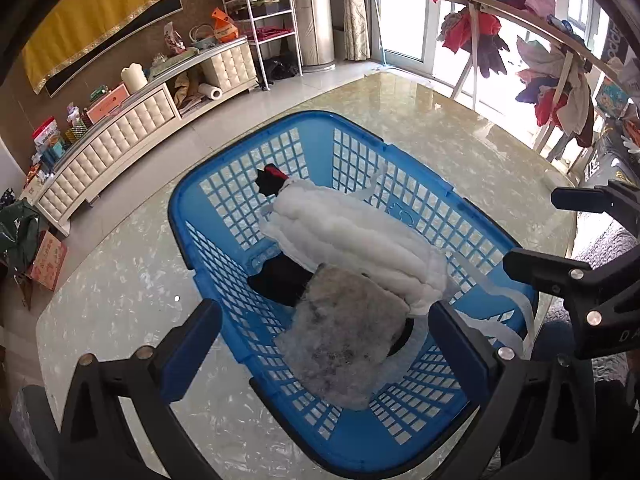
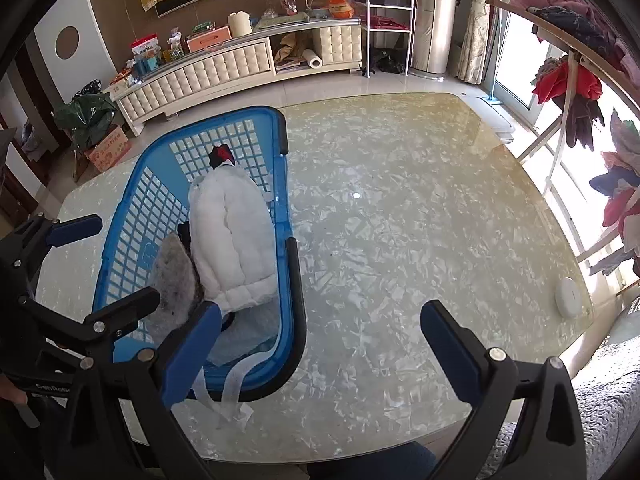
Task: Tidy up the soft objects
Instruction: 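Open the left gripper to drop the gray cloth into the basket, then move both tools away from the basket toward the small white pad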
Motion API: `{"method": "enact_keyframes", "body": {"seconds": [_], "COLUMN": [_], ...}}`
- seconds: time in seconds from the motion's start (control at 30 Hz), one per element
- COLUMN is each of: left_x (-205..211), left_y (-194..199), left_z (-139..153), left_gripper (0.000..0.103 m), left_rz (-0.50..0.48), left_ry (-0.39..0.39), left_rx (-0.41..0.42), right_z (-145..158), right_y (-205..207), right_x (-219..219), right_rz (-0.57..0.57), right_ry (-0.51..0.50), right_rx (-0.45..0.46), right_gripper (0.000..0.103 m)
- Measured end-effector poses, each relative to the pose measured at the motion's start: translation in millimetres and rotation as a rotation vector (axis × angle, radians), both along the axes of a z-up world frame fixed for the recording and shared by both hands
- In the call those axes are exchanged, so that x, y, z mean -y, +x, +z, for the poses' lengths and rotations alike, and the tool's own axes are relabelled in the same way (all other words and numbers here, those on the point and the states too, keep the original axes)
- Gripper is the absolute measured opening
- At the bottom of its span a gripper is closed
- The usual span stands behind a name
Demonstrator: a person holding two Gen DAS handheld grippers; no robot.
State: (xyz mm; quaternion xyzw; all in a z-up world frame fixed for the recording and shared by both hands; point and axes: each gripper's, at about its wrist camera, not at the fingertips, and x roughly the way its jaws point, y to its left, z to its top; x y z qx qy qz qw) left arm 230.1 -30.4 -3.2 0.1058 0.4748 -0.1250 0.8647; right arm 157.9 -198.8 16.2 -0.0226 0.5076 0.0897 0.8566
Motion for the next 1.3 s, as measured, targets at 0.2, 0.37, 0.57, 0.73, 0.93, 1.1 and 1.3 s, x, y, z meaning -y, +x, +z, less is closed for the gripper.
{"method": "enact_keyframes", "body": {"seconds": [0.2,0.37,0.57,0.73,0.93,1.1,1.3], "left_x": [-21,-42,-68,-92,-117,-139,-168], "left_y": [-9,-20,-37,-50,-64,-75,-84], "left_z": [14,23,33,37,38,39,39], "left_gripper": [0.102,0.102,0.102,0.102,0.102,0.102,0.102], "left_rz": [0.084,0.133,0.174,0.2,0.207,0.228,0.254], "left_ry": [-0.031,-0.065,-0.097,-0.113,-0.134,-0.158,-0.164], "left_rx": [0.076,0.111,0.147,0.163,0.173,0.186,0.193], "right_z": [9,14,19,21,22,19,14], "right_y": [-9,-14,-16,-18,-17,-13,-6], "right_x": [-11,-29,-56,-76,-105,-128,-160], "right_rz": [0.024,0.069,0.112,0.126,0.175,0.204,0.237], "right_ry": [-0.009,0.0,0.024,0.012,-0.016,-0.037,-0.052], "right_rx": [0.048,0.07,0.093,0.11,0.125,0.129,0.13], "right_gripper": [0.1,0.1,0.1,0.1,0.1,0.1,0.1]}}
